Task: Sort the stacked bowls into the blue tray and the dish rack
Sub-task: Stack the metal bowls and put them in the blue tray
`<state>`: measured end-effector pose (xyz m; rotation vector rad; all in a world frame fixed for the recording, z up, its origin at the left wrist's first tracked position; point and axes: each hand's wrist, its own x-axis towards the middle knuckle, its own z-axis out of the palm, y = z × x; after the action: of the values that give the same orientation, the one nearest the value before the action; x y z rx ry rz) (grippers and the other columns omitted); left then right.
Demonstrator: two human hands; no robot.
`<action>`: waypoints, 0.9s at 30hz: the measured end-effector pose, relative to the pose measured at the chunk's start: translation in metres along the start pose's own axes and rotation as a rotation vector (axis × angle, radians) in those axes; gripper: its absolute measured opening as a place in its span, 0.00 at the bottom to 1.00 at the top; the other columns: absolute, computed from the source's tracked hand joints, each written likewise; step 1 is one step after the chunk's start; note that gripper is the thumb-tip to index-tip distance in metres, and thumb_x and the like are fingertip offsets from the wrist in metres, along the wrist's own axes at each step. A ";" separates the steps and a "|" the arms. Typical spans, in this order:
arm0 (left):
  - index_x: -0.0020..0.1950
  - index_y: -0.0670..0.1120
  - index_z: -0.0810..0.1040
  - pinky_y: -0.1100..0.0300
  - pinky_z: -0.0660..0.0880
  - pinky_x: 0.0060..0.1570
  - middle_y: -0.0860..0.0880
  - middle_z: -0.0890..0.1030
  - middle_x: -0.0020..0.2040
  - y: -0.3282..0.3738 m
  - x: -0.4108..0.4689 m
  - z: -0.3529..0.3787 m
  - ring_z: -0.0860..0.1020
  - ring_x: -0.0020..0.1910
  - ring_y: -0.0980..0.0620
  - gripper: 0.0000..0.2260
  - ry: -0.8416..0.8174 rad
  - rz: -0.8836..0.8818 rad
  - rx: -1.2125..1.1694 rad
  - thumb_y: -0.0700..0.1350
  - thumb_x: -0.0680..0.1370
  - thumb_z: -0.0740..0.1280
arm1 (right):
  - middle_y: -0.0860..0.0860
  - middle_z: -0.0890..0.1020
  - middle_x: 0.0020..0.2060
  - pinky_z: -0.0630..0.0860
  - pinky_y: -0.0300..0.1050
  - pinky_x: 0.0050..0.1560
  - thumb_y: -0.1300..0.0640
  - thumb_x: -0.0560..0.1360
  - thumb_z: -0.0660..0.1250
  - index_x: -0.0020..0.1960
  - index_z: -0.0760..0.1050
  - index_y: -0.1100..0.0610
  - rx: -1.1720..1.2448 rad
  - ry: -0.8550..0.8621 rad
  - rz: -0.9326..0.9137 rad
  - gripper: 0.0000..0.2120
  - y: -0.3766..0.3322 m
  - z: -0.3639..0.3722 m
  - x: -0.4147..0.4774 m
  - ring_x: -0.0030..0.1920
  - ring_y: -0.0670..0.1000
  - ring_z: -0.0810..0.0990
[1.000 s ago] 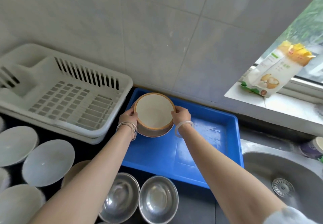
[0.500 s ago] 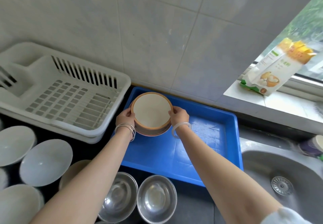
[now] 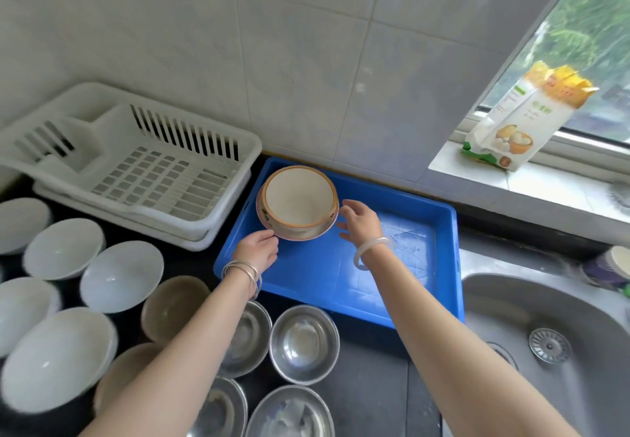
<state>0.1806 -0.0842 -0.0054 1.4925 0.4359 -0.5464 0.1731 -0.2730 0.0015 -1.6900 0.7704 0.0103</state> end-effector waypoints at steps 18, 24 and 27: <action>0.58 0.35 0.76 0.60 0.72 0.56 0.36 0.79 0.58 -0.121 -0.133 -0.041 0.77 0.59 0.44 0.14 -0.080 -0.072 0.532 0.30 0.73 0.66 | 0.49 0.80 0.43 0.81 0.45 0.38 0.55 0.74 0.65 0.55 0.75 0.53 -0.265 -0.140 0.252 0.10 0.140 -0.016 -0.149 0.40 0.51 0.81; 0.55 0.38 0.79 0.62 0.74 0.56 0.41 0.82 0.55 -0.129 -0.131 -0.040 0.79 0.56 0.48 0.15 -0.109 -0.046 0.726 0.28 0.71 0.65 | 0.57 0.81 0.43 0.82 0.42 0.34 0.65 0.76 0.62 0.55 0.76 0.60 -0.041 -0.150 0.363 0.10 0.142 -0.002 -0.147 0.36 0.51 0.81; 0.52 0.42 0.81 0.66 0.73 0.50 0.44 0.83 0.52 -0.131 -0.129 -0.038 0.80 0.51 0.51 0.13 -0.112 -0.022 0.796 0.31 0.72 0.66 | 0.60 0.81 0.46 0.82 0.43 0.34 0.69 0.75 0.61 0.56 0.77 0.63 -0.008 -0.122 0.362 0.12 0.141 -0.010 -0.148 0.39 0.53 0.82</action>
<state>0.0012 -0.0371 -0.0372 2.1992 0.1390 -0.8769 -0.0157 -0.2195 -0.0587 -1.5222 0.9737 0.3648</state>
